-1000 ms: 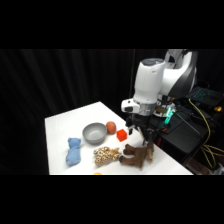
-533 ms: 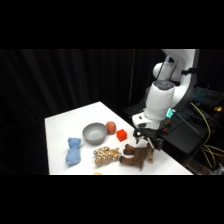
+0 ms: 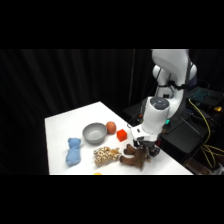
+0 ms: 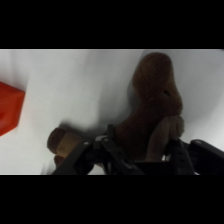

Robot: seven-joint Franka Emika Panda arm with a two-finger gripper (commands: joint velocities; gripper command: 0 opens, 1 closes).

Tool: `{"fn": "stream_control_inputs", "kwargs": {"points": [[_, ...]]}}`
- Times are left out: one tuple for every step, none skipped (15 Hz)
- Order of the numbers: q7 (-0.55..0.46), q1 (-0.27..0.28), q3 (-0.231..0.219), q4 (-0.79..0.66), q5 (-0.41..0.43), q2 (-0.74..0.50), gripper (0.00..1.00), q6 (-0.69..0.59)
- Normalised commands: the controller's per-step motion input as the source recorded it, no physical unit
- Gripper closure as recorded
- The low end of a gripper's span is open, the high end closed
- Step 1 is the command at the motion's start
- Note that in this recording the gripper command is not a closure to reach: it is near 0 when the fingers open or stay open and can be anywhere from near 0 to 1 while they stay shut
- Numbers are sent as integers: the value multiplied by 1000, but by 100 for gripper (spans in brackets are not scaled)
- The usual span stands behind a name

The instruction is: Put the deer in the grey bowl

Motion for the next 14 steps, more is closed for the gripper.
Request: {"fn": "stream_control_inputs", "kwargs": {"points": [[63,91,-120,26,-112,-4,100,90],[83,97,-131,-41,-114,-118,100,34],[106,108,-147,-115,-119,-253,100,-51],[107,100,-133,-180,-95,-429,66,-254],[60,47,-73,-215,-44,-530,59,-351],[-245,99,-92,-284,294,-693,57,-440],[-288,22,-33,-289,297,-768,57,-497],[-333,-59,4,-272,279,-867,57,-555],[-361,-128,35,-241,267,-881,57,-562],[-470,-225,77,-180,323,-893,57,-574],[-531,-266,83,-100,330,-836,56,-567],[-533,-280,58,-6,291,-767,56,-571],[-537,-285,32,106,268,-677,56,-597],[-496,-282,-5,217,190,-551,56,-602]]}}
